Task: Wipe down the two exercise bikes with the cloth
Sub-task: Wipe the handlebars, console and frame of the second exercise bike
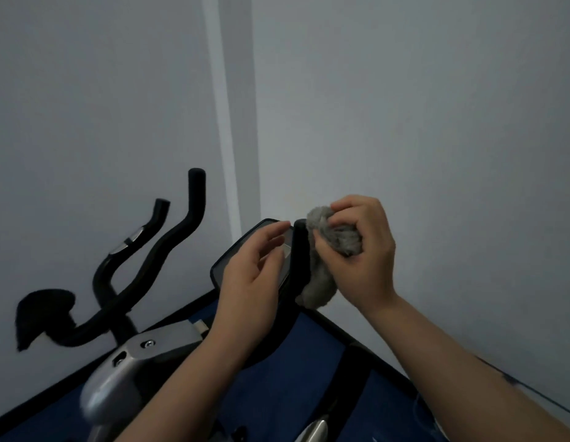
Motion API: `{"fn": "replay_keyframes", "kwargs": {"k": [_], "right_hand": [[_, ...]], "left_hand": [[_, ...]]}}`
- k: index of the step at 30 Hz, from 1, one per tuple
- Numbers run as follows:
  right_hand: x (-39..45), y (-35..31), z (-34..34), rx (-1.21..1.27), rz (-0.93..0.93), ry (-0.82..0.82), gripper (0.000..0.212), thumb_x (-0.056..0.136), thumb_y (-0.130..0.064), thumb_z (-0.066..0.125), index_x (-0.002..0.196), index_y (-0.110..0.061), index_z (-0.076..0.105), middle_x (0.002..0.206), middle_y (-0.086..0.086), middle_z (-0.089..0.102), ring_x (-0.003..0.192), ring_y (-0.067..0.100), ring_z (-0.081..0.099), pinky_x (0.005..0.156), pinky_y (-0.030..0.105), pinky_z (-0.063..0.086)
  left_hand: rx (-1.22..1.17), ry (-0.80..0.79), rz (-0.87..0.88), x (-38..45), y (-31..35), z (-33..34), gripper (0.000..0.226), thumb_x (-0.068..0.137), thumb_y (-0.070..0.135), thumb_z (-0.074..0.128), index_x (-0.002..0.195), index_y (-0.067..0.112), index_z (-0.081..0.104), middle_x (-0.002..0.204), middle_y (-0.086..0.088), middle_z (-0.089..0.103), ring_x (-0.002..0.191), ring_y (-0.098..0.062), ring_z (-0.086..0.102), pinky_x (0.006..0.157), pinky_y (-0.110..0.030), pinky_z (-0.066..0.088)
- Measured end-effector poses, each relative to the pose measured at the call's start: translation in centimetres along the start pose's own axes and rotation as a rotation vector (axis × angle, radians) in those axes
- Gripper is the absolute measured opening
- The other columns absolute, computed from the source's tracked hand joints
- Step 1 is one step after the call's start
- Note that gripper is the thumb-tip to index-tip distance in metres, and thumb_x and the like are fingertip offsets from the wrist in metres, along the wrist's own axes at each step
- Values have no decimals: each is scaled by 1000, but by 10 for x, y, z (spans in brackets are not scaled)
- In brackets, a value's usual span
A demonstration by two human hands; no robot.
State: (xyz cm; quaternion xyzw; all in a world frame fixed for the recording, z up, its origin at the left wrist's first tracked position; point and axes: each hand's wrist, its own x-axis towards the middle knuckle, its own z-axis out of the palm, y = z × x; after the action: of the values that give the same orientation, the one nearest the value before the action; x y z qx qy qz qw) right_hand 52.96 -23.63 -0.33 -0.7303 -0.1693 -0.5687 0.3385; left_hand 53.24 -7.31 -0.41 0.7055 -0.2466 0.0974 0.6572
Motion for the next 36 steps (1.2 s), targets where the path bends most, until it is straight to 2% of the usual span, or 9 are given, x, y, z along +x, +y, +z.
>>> {"fn": "replay_keyframes", "kwargs": {"k": [3, 6, 10, 14, 17, 21, 26, 33, 36], "right_hand": [[-11, 9, 10, 57, -106, -27, 18, 81, -14, 76, 87, 1, 68, 101, 16, 60, 97, 24, 60, 86, 32, 50], [-17, 16, 14, 68, -189, -46, 24, 84, -22, 72, 96, -2, 71, 105, 18, 61, 100, 27, 57, 91, 34, 47], [-20, 20, 17, 46, -231, -42, 18, 84, -14, 72, 99, -3, 73, 103, 20, 61, 99, 28, 55, 90, 35, 47], [-27, 21, 21, -10, -246, -26, 20, 84, -9, 72, 103, -4, 73, 103, 21, 61, 99, 30, 55, 90, 35, 47], [-31, 21, 22, -23, -248, -10, 19, 84, -8, 72, 103, -4, 73, 103, 21, 61, 99, 29, 55, 91, 33, 47], [-43, 22, 18, 10, -214, -49, 19, 83, -5, 73, 102, -3, 73, 103, 20, 61, 97, 29, 57, 89, 32, 47], [-54, 25, 7, 63, -212, -188, 15, 82, -2, 71, 97, 0, 73, 102, 21, 62, 93, 30, 59, 90, 31, 45], [-52, 20, -22, -1, -299, -618, 17, 79, 0, 71, 96, -2, 74, 103, 17, 65, 90, 29, 63, 87, 31, 49], [-21, 8, -35, -40, -347, -588, 14, 84, -6, 68, 96, -2, 72, 101, 15, 64, 92, 24, 61, 87, 26, 47]], "left_hand": [[-78, -34, -23, -3, -4, 9, 34, 98, 7, 45, 126, 21, 60, 122, 7, 66, 116, -5, 59, 97, -23, 47], [-200, -41, -98, -7, -10, 12, 34, 97, 18, 43, 126, 23, 60, 124, 5, 66, 118, -10, 59, 99, -28, 48], [-277, -43, -178, -12, -15, 12, 40, 95, 31, 38, 128, 27, 59, 129, 7, 63, 125, -9, 54, 109, -43, 37], [-222, -54, -185, -16, -17, 14, 43, 98, 38, 32, 134, 31, 53, 135, 14, 57, 129, -3, 48, 111, -47, 33], [-193, -87, -169, -18, -18, 13, 42, 102, 37, 26, 137, 33, 49, 139, 17, 53, 132, -1, 44, 108, -45, 36], [-203, -109, -150, -21, -19, 12, 43, 100, 37, 29, 139, 34, 47, 140, 17, 52, 131, 1, 44, 102, -34, 40], [-266, -152, -106, -26, -20, 11, 42, 102, 26, 33, 143, 24, 43, 137, 11, 56, 126, -1, 51, 91, -14, 47], [-197, -233, -120, -31, -18, -3, 41, 102, 18, 35, 142, 20, 44, 136, 11, 57, 125, 2, 50, 101, -17, 43], [-93, -296, -168, -36, -25, -17, 41, 99, 12, 43, 140, 19, 46, 136, 8, 57, 125, -2, 51, 110, -27, 38]]}}
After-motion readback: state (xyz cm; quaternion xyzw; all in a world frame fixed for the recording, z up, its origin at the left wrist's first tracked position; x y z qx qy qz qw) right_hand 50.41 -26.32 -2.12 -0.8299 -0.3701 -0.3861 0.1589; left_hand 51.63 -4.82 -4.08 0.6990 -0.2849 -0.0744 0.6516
